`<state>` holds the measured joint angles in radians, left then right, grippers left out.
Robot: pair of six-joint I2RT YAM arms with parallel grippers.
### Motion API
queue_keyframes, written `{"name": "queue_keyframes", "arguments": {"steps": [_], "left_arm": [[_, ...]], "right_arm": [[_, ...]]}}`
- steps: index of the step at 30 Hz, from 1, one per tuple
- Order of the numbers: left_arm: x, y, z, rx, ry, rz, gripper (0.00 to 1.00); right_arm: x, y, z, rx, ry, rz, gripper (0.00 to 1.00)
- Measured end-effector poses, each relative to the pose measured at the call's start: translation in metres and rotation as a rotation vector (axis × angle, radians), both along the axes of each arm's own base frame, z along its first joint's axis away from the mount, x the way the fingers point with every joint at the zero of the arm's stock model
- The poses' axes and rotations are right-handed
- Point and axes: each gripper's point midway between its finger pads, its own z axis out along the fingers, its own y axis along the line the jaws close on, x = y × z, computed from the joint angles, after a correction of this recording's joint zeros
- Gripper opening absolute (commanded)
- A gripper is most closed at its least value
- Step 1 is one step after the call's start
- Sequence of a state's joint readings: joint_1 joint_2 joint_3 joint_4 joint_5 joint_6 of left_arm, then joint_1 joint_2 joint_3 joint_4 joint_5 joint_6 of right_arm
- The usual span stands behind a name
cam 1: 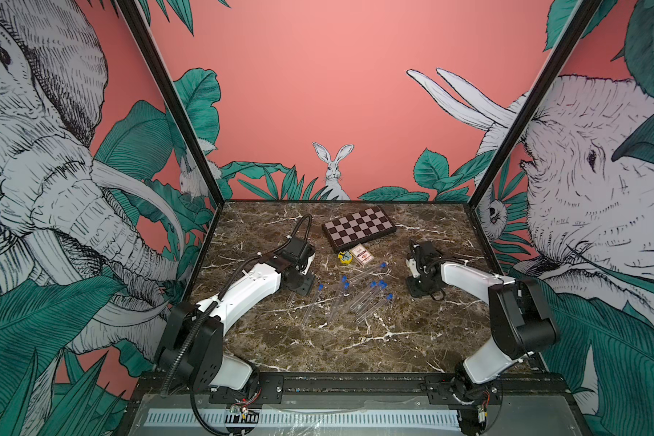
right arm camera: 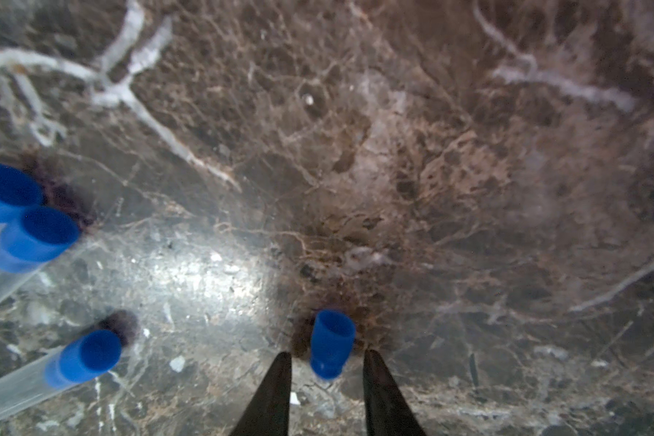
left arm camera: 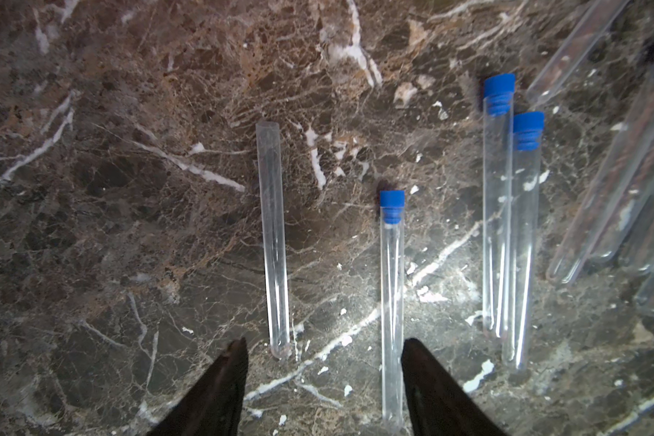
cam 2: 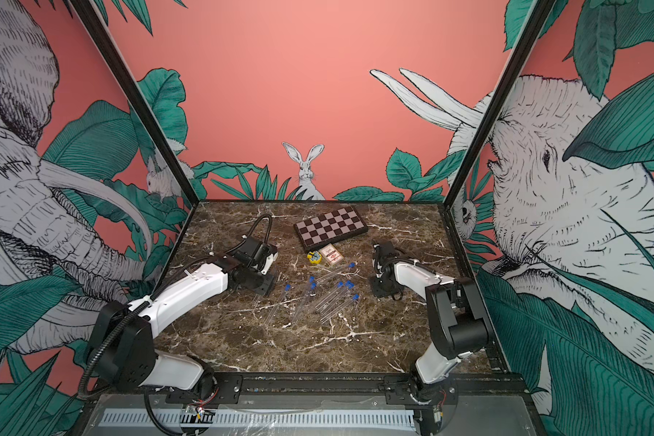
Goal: Remove stoppers from test tubes
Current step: Place the stopper at the center of the board, then pick up the test tube at the center of the board.
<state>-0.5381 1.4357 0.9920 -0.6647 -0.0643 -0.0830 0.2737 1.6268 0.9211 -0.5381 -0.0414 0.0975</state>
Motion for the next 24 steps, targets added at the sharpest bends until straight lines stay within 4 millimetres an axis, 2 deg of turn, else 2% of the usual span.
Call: {"name": "queue_keyframes", "arguments": {"steps": [7,14,18,24], "left_arm": [[-0.002,-0.002,-0.002,0.006,0.006,-0.006,0.63],[-0.008,-0.005,-0.018,0.040,0.058,-0.012,0.61],[-0.013,-0.010,-0.028,0.056,0.084,-0.025,0.56],[-0.016,-0.013,-0.048,0.087,0.133,-0.034,0.50]], "right_arm": [[0.000,-0.001,0.007,-0.002,-0.016,-0.005,0.47],[0.004,0.007,0.055,0.063,-0.157,-0.011,0.58],[-0.009,0.028,0.065,0.147,-0.197,0.013,0.64],[-0.035,0.071,0.047,0.249,-0.156,0.087,0.73]]}}
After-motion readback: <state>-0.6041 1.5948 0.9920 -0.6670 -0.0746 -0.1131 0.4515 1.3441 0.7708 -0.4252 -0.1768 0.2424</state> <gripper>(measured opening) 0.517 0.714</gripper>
